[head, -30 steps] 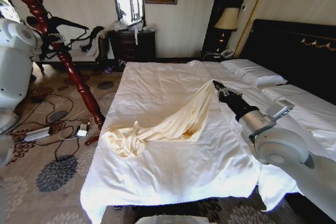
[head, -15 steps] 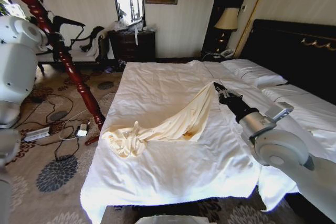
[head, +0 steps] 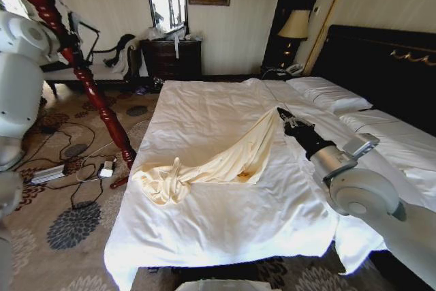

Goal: Pick up the clothes from the bed and hang them on the clothes hanger.

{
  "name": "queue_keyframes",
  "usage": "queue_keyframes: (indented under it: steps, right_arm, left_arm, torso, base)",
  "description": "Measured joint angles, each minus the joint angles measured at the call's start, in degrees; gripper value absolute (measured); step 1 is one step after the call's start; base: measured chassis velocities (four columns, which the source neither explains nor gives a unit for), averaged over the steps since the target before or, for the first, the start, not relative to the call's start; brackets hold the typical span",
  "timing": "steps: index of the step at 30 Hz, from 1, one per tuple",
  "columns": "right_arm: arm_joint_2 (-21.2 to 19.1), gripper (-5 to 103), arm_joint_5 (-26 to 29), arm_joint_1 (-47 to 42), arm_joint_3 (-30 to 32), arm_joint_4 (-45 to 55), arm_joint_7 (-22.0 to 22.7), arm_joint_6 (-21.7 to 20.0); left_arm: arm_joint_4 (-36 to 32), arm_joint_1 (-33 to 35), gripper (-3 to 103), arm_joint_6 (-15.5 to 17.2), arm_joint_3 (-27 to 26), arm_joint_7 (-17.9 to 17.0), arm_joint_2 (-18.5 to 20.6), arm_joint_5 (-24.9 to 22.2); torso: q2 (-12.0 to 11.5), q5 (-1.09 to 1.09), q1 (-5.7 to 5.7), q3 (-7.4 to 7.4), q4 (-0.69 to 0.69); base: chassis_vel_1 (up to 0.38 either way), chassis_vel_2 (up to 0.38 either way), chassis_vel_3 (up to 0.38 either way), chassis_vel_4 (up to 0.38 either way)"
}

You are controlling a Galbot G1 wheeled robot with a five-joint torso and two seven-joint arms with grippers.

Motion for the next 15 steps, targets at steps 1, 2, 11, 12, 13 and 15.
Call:
queue_keyframes:
  steps: [1,2,11,12,13,15]
  right_arm:
    - [0.01,0,-0.02,0.23,-0.21,-0.18,0.01,0.01]
    - [0.01,0,-0.02,0.23,-0.21,-0.18,0.01,0.01]
    - [0.03,0,0.26,1.91,-2.08,-1.96,1.06,0.73]
    - [-0.05,0,0.46,2.33,-2.40,-2.28,1.18,0.79]
    - [-0.06,0,0.73,2.84,-2.72,-2.52,1.25,0.80]
    - [-0.06,0,1.14,3.98,-3.43,-3.05,1.35,0.81]
  left_arm:
    - [-1.83,0.40,16,-0.07,-0.26,-0.62,0.53,-0.97]
    - [-1.83,0.40,16,-0.07,-0.26,-0.62,0.53,-0.97]
    - [-20.49,10.98,16,-1.77,-6.42,-3.49,7.18,-10.32]
    - [-22.38,12.96,16,-3.00,-7.37,-2.76,8.28,-11.50]
    - [-24.03,14.83,16,-4.35,-8.24,-1.66,9.21,-12.62]
    - [-28.09,19.92,16,-6.83,-10.89,0.12,11.11,-16.37]
  torso:
    - [0.00,0.01,0.00,0.00,-0.01]
    - [0.00,0.01,0.00,0.00,-0.01]
    - [0.01,0.00,-0.01,-0.01,0.00]
    - [0.00,-0.02,0.00,0.00,0.02]
    - [0.00,-0.02,0.00,0.00,0.02]
    - [0.00,0.01,0.00,-0.01,-0.02]
  base:
    - [0.000,0.000,0.000,0.000]
    - [0.000,0.000,0.000,0.000]
    - [0.000,0.000,0.000,0.000]
    - [0.000,0.000,0.000,0.000]
    - [0.000,0.000,0.000,0.000]
    - [0.000,0.000,0.000,0.000]
